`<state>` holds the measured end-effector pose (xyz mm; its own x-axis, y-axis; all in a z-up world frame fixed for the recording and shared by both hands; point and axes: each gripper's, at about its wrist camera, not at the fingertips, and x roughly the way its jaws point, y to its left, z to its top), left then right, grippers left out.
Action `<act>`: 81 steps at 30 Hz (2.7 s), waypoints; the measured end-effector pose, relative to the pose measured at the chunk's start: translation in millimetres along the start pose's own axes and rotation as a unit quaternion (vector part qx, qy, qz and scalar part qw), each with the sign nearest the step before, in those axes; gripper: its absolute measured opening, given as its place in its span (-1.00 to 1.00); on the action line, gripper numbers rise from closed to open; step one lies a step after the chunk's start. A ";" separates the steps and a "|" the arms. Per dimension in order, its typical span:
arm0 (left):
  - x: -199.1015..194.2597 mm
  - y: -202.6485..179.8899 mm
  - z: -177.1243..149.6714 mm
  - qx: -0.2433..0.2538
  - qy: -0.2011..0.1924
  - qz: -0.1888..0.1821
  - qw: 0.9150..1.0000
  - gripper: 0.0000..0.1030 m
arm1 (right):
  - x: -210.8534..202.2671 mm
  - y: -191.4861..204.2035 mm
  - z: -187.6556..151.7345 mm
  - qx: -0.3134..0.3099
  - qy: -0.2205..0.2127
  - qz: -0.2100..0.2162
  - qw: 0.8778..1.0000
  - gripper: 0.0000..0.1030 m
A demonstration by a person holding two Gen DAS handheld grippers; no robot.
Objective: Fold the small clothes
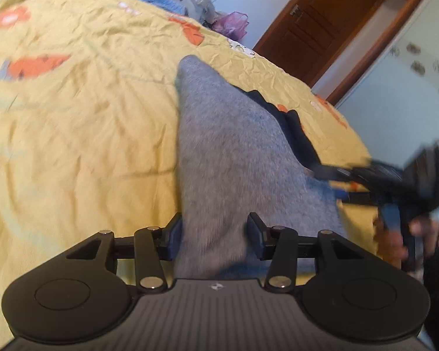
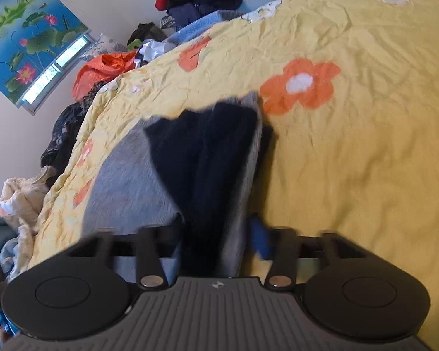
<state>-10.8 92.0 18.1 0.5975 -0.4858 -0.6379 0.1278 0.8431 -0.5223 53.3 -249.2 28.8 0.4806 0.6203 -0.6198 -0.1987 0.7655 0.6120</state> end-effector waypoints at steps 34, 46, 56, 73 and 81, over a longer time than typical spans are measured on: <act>106.5 -71.5 64.3 0.264 -0.079 0.162 0.948 0.37 | 83.3 28.6 71.8 -0.032 -0.076 -0.041 0.996 0.48; 104.9 -73.8 58.0 0.265 -0.091 0.168 0.945 0.37 | 44.4 52.7 59.4 0.018 -0.090 0.014 0.996 0.69; 67.2 -82.4 40.6 0.247 -0.111 0.168 0.948 0.41 | 32.3 45.2 39.1 0.006 -0.071 -0.042 0.997 0.48; -11.4 -47.4 -26.6 0.154 -0.050 0.101 0.982 0.41 | -47.4 32.6 -15.1 0.015 -0.070 -0.002 0.997 0.45; -10.3 -24.2 -28.7 0.046 -0.030 0.056 0.997 0.41 | -28.1 35.1 -52.0 -0.003 -0.005 -0.010 1.000 0.09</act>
<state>-42.8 70.1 21.1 0.6583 -0.3751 -0.6526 0.1287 0.9103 -0.3933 -11.5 -230.8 42.2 0.4927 0.6032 -0.6272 -0.1943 0.7788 0.5964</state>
